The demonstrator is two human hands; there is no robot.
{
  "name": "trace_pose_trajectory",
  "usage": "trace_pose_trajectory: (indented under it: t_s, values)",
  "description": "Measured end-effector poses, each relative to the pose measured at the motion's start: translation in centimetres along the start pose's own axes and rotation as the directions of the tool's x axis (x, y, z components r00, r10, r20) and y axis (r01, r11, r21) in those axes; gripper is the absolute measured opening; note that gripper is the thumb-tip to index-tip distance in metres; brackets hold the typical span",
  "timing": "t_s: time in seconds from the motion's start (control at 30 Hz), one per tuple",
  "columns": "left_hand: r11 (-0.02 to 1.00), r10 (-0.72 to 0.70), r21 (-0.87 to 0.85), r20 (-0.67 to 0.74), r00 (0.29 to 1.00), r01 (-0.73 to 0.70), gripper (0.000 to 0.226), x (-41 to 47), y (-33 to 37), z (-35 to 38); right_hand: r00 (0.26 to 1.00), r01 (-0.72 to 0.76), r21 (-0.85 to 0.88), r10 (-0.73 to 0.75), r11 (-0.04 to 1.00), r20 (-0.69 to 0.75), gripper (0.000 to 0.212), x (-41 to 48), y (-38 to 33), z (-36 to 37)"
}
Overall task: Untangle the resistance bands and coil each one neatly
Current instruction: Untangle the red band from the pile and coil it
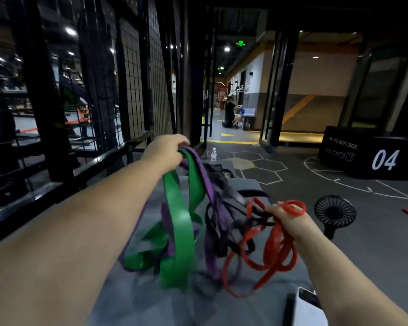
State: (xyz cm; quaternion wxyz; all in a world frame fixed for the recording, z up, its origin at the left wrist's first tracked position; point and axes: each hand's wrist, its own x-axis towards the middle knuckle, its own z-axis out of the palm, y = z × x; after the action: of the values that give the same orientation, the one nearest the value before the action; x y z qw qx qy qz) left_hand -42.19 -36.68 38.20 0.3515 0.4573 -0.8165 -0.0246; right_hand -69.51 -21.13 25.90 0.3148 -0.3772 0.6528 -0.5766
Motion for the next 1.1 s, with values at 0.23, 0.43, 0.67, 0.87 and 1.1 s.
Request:
trace_pose_trajectory:
  t_s: [0.23,0.43,0.67,0.87,1.1]
  values:
    - [0.918,-0.365,0.201,0.092,0.927,0.341,0.025,-0.6,-4.3,-0.5,1.0,-0.013,0.001,0.013,1.0,-0.023,0.031,-0.3,1.6,-0.6]
    - [0.877,-0.471,0.372,0.545,0.694,0.303,0.077,-6.4,-3.8,7.3,0.995,0.091,-0.049,-0.09,0.995,0.031,0.03,-0.7,0.0,2.4]
    - [0.999,0.002,-0.028,0.706,0.709,0.025,0.05,-11.7,-0.7,14.9,0.987,0.127,-0.195,-0.106,0.972,0.118,0.032,-1.6,-1.9,2.4]
    - [0.999,0.043,-0.021,0.73,0.682,-0.041,0.033,-14.6,1.4,18.2,0.993,0.093,-0.325,-0.064,0.941,0.098,0.026,-2.2,-0.3,1.3]
    - [0.844,0.216,0.126,0.811,0.544,-0.522,0.045,-15.2,1.3,19.9,0.988,0.05,-0.413,0.014,0.909,0.151,0.022,-3.0,2.3,0.4]
